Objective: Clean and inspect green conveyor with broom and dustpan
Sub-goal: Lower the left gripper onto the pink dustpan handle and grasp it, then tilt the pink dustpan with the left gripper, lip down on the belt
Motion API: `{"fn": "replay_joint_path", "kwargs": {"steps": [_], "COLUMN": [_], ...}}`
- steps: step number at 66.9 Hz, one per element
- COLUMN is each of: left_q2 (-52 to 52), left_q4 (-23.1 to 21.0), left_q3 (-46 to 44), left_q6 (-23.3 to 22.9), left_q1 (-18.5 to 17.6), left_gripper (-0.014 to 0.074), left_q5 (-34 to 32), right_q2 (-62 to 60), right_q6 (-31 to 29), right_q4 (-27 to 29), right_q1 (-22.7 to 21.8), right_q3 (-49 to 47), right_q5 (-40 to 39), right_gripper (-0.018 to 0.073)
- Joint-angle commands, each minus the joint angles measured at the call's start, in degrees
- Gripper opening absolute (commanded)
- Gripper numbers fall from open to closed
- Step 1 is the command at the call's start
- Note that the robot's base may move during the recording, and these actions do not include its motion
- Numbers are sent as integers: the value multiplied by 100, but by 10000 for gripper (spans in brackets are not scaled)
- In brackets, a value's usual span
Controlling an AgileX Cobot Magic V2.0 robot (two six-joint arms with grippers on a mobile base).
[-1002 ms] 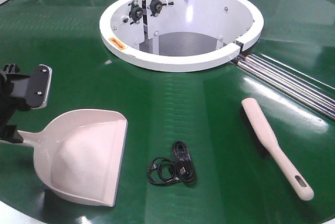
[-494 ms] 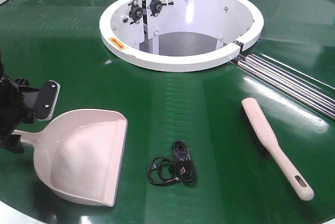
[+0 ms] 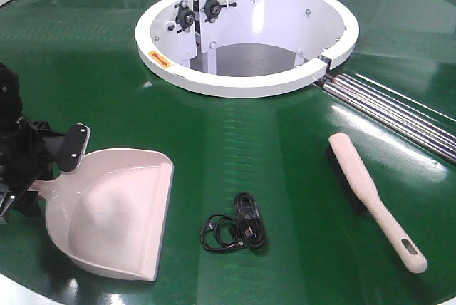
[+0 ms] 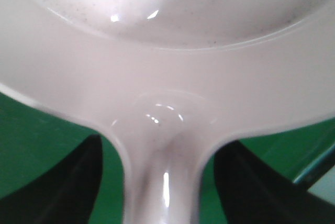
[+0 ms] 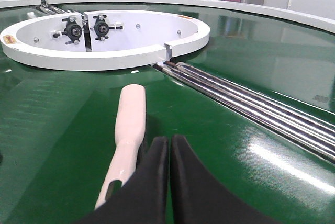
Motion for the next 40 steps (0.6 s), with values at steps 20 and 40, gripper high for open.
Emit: {"fn": "replay_joint_path", "kwargs": {"steps": [20, 40], "left_q2": [-82, -292], "left_q4": [14, 32], "left_q3": [-164, -164], "left_q6": [-69, -143], "left_q1": [-23, -23], "left_gripper": [68, -8], "left_q5": [48, 265], "right_q2": [-103, -103], "right_q6": [-15, -15], "right_q4": [-40, -40], "right_q1": [-22, -22], "right_q3": [125, 125], "right_q5": [-425, -425], "right_gripper": [-9, -9]}}
